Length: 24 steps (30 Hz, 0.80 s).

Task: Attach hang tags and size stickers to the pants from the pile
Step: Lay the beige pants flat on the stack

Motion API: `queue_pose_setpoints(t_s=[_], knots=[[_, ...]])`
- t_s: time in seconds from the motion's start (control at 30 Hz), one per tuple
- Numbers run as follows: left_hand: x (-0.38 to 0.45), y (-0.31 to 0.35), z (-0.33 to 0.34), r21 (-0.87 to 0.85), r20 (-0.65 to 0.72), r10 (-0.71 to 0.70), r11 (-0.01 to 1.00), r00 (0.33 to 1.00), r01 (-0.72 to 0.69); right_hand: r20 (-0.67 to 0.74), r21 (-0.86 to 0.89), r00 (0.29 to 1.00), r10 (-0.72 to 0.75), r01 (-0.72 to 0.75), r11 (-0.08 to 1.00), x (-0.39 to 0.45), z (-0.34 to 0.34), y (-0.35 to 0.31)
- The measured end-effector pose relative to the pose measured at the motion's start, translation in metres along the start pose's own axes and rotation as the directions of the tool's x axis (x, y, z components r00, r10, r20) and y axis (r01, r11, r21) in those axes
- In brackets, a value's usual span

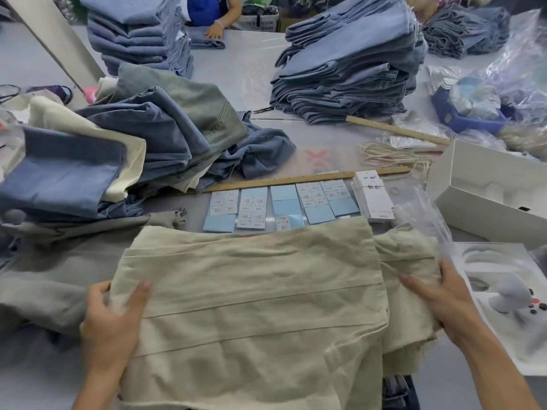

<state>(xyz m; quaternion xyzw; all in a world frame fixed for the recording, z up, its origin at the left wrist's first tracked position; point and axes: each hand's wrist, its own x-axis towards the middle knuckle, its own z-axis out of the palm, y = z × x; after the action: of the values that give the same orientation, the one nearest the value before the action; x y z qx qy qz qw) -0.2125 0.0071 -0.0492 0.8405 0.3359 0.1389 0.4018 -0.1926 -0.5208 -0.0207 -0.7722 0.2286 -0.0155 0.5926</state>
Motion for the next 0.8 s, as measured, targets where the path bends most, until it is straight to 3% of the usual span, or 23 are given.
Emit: queue_pose_setpoints(t_s=[0.07,0.13,0.2,0.27,0.3,0.37,0.43,0.47,0.5,0.6,0.7,0.8], knots=[[-0.003,-0.007,0.015,0.117,0.144,-0.092,0.99,0.985,0.075,0.051,-0.072,0.993,0.108,-0.104,0.992,0.005,0.003,0.017],[-0.011,-0.012,0.034,0.332,0.21,-0.126,0.942,0.97,0.05,0.078,-0.189,0.978,0.195,-0.178,0.966,0.009,0.014,0.043],[-0.016,-0.008,0.052,0.439,0.123,0.026,0.895,0.992,-0.078,0.04,-0.264,0.974,0.223,-0.205,0.942,0.007,0.024,0.057],[-0.04,0.014,0.072,0.333,0.031,0.253,0.909,0.967,-0.249,0.004,-0.252,0.977,0.213,-0.205,0.946,0.006,0.027,0.057],[-0.062,0.036,0.082,0.231,0.08,0.31,0.919,0.947,-0.32,-0.001,-0.233,0.98,0.201,-0.196,0.953,0.005,0.027,0.052],[-0.116,0.078,0.118,0.044,0.397,0.342,0.92,0.851,-0.39,0.015,-0.173,0.986,0.168,-0.163,0.971,-0.001,0.028,0.038],[-0.174,0.11,0.162,0.078,0.73,0.262,0.886,0.631,-0.457,0.059,-0.056,0.99,0.126,-0.123,0.991,-0.011,0.036,0.023],[-0.196,0.121,0.18,0.127,0.809,0.215,0.845,0.548,-0.52,0.101,0.01,0.989,0.109,-0.111,0.994,-0.018,0.041,0.015],[-0.211,0.129,0.194,0.15,0.832,0.205,0.811,0.515,-0.566,0.142,0.048,0.986,0.091,-0.099,0.994,-0.024,0.044,0.009],[-0.217,0.128,0.213,0.128,0.856,0.194,0.819,0.48,-0.559,0.191,0.067,0.979,0.065,-0.079,0.995,-0.035,0.039,-0.001],[-0.22,0.12,0.21,0.157,0.842,0.176,0.825,0.51,-0.543,0.238,0.17,0.97,0.041,-0.083,0.982,-0.043,0.038,-0.009],[-0.224,0.125,0.206,0.105,0.858,0.13,0.903,0.497,-0.416,0.305,0.225,0.952,0.032,-0.105,0.969,-0.053,0.058,-0.018]])
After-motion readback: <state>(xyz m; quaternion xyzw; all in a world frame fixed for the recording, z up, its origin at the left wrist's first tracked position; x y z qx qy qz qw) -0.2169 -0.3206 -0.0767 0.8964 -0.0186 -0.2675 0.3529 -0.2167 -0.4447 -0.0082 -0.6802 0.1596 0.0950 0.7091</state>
